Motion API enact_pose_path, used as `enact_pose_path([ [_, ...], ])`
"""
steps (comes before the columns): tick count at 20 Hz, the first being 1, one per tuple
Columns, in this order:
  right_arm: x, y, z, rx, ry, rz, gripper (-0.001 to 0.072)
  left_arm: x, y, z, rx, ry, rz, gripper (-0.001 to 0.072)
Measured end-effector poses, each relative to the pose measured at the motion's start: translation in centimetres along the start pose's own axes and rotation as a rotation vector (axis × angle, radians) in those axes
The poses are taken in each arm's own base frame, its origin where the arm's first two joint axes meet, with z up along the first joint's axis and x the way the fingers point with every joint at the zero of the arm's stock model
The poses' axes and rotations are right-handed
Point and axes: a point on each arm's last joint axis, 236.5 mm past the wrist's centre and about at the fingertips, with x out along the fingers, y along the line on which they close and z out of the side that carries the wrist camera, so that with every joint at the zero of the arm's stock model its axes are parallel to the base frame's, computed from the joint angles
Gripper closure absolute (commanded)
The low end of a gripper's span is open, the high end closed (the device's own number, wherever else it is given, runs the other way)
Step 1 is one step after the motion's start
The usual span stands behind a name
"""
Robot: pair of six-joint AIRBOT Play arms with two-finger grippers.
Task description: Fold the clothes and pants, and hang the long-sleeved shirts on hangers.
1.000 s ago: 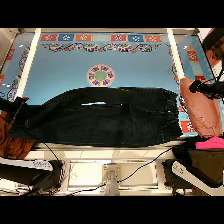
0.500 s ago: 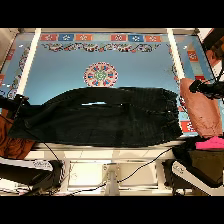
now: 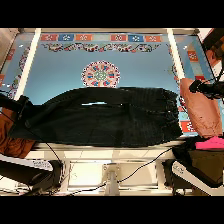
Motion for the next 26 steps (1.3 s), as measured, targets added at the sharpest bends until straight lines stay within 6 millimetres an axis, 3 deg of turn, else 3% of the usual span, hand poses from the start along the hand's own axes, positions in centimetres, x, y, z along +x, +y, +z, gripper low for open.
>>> enact_pose_path([
  [1,0.0,0.0,0.0,0.0,0.0,0.0,0.0017,0.1,-0.1,0.1,0.005,-0.007,0.001,0.0671],
  [5,0.0,0.0,0.0,-0.004,0.0,0.0,0.0017,0.2,-2.3,0.2,0.033,-0.013,-0.084,0.0678],
  [8,0.0,0.0,0.0,-0.017,0.0,0.0,0.0017,-1.3,-6.0,-0.4,0.056,0.019,-0.24,0.0679],
  [12,0.0,0.0,0.0,-0.022,0.001,0.001,0.0017,-5.9,-9.2,-0.2,0.12,-0.037,-0.362,0.0679],
  [17,0.0,0.0,0.0,-0.024,0.002,0.001,0.0017,-12.3,-9.9,1.2,0.142,-0.209,-0.412,0.0679],
  [20,0.0,0.0,0.0,-0.024,0.001,0.002,0.0017,-14.7,-11.2,2.3,0.187,-0.325,-0.458,0.0679],
  [26,0.0,0.2,0.0,-0.021,0.0,0.007,0.0017,-20.6,-18.2,5.2,0.404,-0.741,-0.6,0.0678],
])
